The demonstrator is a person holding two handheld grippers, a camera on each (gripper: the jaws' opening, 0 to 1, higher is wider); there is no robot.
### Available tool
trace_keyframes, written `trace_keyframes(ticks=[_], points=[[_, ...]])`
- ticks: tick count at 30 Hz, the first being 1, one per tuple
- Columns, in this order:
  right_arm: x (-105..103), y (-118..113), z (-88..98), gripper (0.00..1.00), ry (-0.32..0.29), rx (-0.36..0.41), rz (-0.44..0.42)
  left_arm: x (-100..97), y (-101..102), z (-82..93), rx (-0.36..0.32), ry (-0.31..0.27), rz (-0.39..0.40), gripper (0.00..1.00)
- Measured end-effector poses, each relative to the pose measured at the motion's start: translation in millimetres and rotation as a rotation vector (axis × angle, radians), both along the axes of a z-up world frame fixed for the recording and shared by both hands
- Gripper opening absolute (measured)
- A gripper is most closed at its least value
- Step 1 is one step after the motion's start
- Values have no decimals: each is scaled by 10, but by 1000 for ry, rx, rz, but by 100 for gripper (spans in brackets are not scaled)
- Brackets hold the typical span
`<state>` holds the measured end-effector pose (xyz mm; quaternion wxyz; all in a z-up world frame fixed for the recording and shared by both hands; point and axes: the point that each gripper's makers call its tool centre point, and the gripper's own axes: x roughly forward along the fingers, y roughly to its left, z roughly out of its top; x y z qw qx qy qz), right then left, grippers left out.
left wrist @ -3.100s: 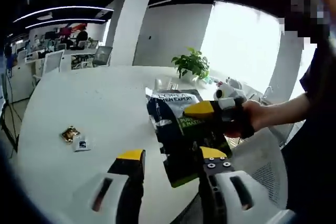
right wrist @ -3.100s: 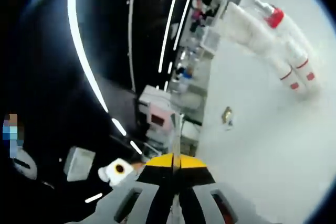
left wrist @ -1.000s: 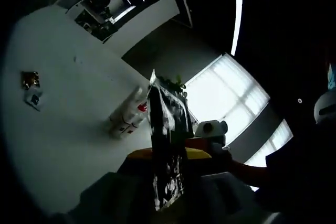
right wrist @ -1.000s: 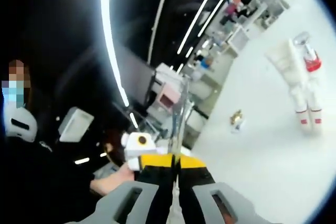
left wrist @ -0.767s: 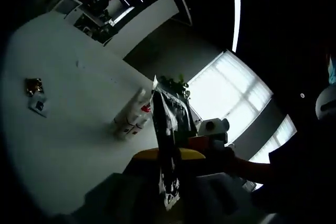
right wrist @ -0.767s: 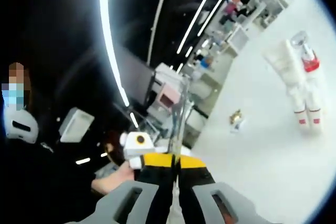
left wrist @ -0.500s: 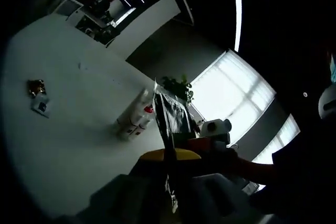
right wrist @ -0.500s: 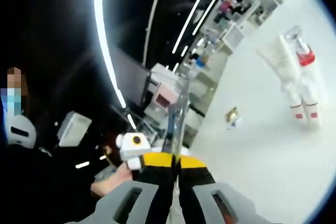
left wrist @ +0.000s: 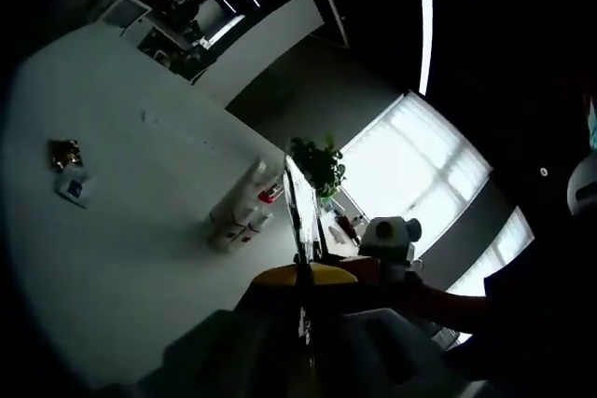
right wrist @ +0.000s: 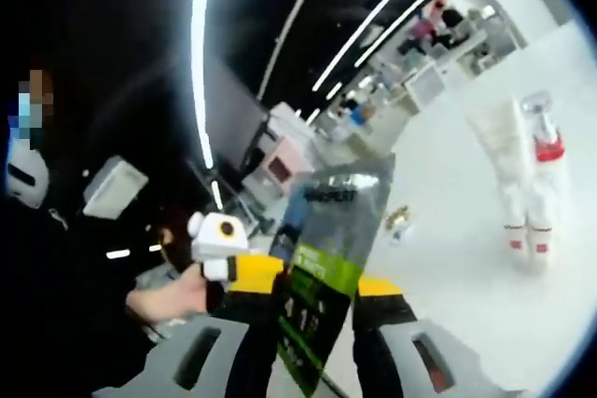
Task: Arrange the skincare products in the storage area until every visible bottle or jar stands upright without overlapping.
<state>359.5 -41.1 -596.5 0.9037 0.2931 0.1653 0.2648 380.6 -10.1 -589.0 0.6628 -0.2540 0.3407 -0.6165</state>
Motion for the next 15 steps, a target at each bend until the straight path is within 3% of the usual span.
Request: trace_keyframes(ticks=[2, 6, 12, 15], points=[[-2, 51, 21, 55, -6, -1, 13, 0, 2, -9, -3, 8, -1, 0], [-13, 124, 76, 71, -48, -16, 48, 15, 11, -23, -9, 25, 4, 0], [28, 45, 98, 100, -102, -94, 0, 35, 11, -57, 5, 25, 1, 0], [-13, 13, 37, 99, -94, -164, 14, 51, 11, -76, 7, 31, 4, 0]])
